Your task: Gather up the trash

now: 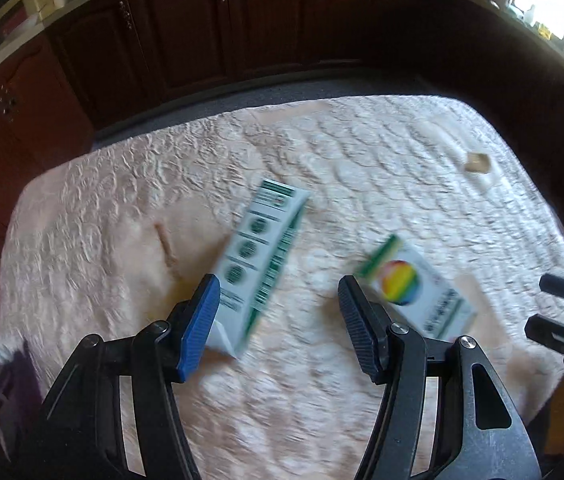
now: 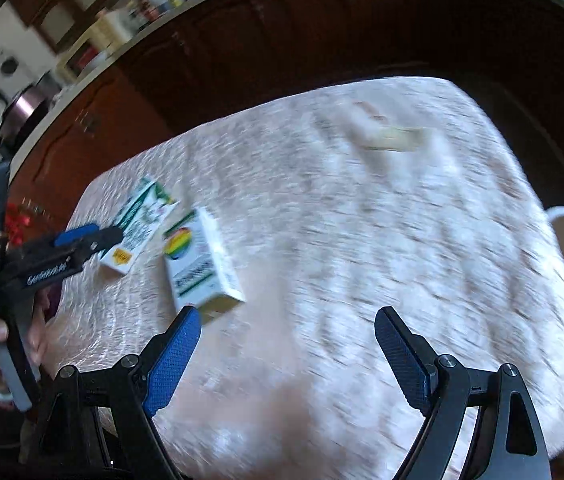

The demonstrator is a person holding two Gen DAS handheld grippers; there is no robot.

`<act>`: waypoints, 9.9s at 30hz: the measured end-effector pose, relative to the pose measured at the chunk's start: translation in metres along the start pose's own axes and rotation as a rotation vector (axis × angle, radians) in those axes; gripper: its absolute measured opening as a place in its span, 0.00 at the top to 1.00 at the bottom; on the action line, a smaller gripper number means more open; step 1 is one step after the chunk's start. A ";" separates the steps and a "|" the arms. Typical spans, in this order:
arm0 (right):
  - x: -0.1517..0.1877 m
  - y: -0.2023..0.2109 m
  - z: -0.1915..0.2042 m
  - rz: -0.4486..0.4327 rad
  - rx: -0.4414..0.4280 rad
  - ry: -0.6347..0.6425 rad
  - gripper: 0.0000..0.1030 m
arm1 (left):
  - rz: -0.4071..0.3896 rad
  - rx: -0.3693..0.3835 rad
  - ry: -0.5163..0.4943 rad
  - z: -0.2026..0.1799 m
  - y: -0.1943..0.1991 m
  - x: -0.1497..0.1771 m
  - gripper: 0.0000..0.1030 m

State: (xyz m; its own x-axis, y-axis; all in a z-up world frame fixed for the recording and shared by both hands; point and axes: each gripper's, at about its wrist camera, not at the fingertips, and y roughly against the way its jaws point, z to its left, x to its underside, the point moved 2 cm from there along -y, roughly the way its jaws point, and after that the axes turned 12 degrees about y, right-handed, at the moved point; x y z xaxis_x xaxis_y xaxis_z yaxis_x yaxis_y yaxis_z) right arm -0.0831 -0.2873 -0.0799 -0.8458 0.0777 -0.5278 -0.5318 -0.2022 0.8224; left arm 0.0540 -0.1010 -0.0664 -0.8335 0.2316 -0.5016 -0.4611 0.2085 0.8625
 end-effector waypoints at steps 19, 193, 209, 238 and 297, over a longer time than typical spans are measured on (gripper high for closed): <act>-0.041 -0.106 0.071 0.115 -0.038 0.189 0.45 | 0.067 -0.055 0.025 0.015 -0.036 -0.003 0.59; 0.122 0.305 -0.035 -0.625 0.753 -0.219 0.00 | -0.586 0.459 -0.153 -0.240 0.220 0.088 0.20; 0.120 0.304 -0.035 -0.616 0.749 -0.216 0.00 | -0.582 0.448 -0.151 -0.240 0.217 0.088 0.20; 0.120 0.305 -0.044 -0.617 0.744 -0.218 0.00 | -0.585 0.445 -0.143 -0.239 0.215 0.091 0.20; 0.123 0.305 -0.055 -0.590 0.730 -0.234 0.00 | -0.558 0.423 -0.172 -0.240 0.203 0.088 0.20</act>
State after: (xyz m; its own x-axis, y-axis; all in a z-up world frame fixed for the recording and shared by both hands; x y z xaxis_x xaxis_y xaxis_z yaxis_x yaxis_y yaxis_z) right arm -0.3469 -0.3927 0.0944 -0.3795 0.1807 -0.9074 -0.7028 0.5815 0.4098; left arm -0.1863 -0.2667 0.0810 -0.4321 0.1223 -0.8935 -0.6176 0.6819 0.3920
